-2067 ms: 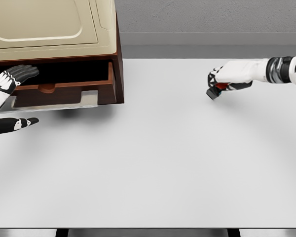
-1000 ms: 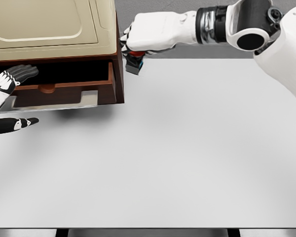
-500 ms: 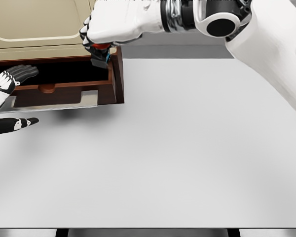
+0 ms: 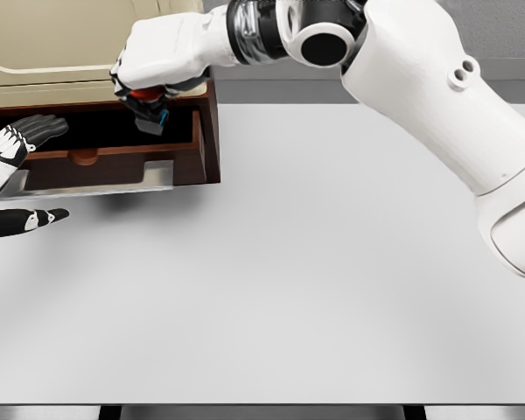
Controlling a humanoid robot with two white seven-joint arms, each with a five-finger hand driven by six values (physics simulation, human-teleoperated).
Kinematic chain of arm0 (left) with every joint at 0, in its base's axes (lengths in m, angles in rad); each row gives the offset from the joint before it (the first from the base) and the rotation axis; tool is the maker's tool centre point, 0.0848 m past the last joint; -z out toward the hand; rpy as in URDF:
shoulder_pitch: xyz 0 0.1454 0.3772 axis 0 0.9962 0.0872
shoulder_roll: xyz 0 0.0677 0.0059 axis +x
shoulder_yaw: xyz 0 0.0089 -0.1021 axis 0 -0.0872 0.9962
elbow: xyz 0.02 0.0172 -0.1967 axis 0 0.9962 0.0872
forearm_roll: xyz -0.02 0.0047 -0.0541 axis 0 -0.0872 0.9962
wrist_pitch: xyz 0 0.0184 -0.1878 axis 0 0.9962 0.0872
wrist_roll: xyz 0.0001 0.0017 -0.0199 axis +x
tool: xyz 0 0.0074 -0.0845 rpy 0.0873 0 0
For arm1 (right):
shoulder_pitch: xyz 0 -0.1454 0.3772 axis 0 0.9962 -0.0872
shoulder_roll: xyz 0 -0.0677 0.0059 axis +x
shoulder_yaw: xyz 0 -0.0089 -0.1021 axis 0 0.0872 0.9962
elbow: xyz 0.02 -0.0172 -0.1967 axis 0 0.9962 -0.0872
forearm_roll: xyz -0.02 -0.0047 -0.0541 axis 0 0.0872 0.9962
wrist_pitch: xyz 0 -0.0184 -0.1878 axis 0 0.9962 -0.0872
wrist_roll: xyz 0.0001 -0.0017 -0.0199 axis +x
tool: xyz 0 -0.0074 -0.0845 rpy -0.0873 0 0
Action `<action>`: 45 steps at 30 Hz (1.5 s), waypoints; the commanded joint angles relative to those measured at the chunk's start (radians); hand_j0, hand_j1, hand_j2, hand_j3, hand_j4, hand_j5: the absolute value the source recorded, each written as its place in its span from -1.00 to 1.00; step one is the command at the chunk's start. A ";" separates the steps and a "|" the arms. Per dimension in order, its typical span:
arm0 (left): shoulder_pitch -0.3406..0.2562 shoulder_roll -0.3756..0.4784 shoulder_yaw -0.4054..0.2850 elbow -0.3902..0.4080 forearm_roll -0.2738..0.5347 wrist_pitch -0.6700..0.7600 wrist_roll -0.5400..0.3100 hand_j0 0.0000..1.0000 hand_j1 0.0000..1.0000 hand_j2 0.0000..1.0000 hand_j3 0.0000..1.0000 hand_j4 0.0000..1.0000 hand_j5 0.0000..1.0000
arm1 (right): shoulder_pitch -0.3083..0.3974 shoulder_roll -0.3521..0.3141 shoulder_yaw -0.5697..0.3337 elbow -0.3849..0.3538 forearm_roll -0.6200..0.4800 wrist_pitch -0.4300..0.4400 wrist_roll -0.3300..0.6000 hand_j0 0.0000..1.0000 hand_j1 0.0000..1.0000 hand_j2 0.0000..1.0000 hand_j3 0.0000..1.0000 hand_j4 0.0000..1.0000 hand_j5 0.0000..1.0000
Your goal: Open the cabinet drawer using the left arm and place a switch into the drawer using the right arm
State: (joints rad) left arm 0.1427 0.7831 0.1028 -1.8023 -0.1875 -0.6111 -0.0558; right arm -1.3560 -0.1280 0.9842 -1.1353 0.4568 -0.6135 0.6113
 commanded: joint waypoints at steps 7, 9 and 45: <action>0.000 0.001 0.000 0.000 0.007 0.000 0.001 1.00 1.00 1.00 1.00 1.00 1.00 | -0.008 0.042 0.021 0.045 -0.003 0.003 0.000 -0.29 -0.29 -0.29 -0.29 -0.29 -0.29; 0.000 0.001 0.000 0.000 0.007 0.000 0.001 1.00 1.00 1.00 1.00 1.00 1.00 | -0.018 0.059 0.021 0.068 -0.003 0.003 0.000 -0.29 -0.29 -0.29 -0.29 -0.29 -0.29; -0.003 -0.024 -0.002 0.000 0.007 0.000 0.001 1.00 1.00 1.00 1.00 1.00 1.00 | 0.011 -0.068 0.016 -0.127 -0.009 0.003 0.000 1.00 1.00 1.00 1.00 1.00 1.00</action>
State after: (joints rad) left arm 0.1396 0.7579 0.1002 -1.8023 -0.1875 -0.6111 -0.0558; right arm -1.3070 -0.1030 1.0047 -1.1219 0.4564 -0.6149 0.6115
